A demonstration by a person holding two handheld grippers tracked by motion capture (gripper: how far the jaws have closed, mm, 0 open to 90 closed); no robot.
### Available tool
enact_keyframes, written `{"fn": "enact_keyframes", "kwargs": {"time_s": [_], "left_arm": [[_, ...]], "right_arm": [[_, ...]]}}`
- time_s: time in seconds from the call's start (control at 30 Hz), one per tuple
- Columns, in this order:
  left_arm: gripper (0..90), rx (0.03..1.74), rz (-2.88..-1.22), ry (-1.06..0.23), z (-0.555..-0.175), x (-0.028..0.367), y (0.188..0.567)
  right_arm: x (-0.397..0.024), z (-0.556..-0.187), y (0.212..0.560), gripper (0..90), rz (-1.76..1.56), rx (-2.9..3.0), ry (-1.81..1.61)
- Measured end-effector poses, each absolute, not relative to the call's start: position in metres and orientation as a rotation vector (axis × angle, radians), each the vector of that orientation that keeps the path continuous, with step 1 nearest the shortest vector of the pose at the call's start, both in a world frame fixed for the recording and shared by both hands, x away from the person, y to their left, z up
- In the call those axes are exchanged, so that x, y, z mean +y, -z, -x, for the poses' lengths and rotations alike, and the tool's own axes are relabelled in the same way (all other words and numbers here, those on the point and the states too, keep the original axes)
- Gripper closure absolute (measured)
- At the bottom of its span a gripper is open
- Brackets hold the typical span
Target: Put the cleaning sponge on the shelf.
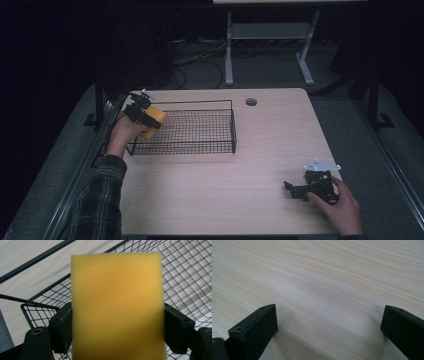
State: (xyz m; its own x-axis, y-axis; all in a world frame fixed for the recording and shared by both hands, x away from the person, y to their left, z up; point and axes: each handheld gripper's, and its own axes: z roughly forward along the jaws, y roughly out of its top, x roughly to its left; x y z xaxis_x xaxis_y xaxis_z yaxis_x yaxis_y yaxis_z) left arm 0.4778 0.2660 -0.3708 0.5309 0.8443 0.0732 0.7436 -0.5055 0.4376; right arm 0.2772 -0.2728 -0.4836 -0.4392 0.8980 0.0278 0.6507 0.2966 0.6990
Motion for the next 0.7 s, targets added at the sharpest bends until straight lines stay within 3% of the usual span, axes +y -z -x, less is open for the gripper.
{"fn": "enact_keyframes", "kwargs": {"time_s": [0.7], "left_arm": [[22.9,1.349,-2.459,-0.329,-0.485,0.267,0.405]], "right_arm": [[-0.273,-0.277,0.484,0.1,-1.392,2.2,-0.92]]}}
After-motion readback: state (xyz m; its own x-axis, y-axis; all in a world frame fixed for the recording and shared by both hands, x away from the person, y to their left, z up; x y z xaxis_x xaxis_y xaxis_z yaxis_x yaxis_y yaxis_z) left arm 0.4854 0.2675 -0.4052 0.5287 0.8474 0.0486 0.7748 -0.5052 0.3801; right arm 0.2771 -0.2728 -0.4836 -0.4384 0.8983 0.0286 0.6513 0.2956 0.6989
